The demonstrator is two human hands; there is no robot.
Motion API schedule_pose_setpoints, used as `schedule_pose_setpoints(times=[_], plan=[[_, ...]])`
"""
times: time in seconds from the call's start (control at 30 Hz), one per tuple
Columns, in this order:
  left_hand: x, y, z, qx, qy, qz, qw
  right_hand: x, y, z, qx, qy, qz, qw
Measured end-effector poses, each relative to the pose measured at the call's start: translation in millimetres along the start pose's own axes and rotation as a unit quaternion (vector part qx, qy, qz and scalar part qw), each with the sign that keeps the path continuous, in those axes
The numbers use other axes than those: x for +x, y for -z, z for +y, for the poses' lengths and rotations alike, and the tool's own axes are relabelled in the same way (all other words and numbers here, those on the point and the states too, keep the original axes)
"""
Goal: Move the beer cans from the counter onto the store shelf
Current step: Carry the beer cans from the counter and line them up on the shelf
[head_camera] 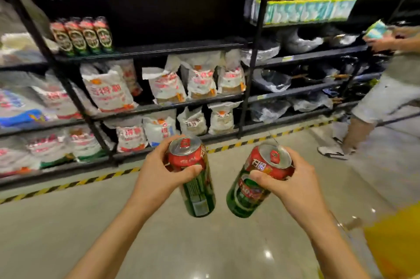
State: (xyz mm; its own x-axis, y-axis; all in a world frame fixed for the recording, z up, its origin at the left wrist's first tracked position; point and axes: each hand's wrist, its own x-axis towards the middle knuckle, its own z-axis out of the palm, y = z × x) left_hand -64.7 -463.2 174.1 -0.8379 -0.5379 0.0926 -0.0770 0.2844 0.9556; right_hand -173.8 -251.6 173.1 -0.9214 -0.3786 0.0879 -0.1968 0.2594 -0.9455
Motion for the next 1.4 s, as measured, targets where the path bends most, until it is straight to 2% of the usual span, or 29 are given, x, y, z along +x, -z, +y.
schedule_pose_setpoints(times=[0.2, 0.37, 0.6, 0.93, 1.07, 1.23, 1.4], plan=[[73, 102, -29, 0.015, 0.012, 0.058, 0.998, 87, -113, -33, 0.038, 0.026, -0.058, 0.997], [149, 159, -41, 0.027, 0.006, 0.087, 0.996, 157, -182, -58, 0.047, 0.044, -0.067, 0.996], [277, 187, -59, -0.009, -0.011, 0.114, 0.993, 290, -243, -67, 0.04, 0.053, -0.094, 0.993], [450, 224, -83, 0.008, -0.005, 0.222, 0.975, 492, -326, -91, 0.037, 0.097, -0.192, 0.976], [504, 254, -98, 0.026, 0.007, 0.253, 0.967, 554, -367, -103, 0.026, 0.121, -0.208, 0.97], [580, 296, -121, 0.05, 0.009, 0.255, 0.966, 628, -426, -109, 0.011, 0.137, -0.203, 0.969], [667, 333, -140, 0.061, -0.004, 0.216, 0.975, 693, -480, -116, -0.009, 0.139, -0.181, 0.974]])
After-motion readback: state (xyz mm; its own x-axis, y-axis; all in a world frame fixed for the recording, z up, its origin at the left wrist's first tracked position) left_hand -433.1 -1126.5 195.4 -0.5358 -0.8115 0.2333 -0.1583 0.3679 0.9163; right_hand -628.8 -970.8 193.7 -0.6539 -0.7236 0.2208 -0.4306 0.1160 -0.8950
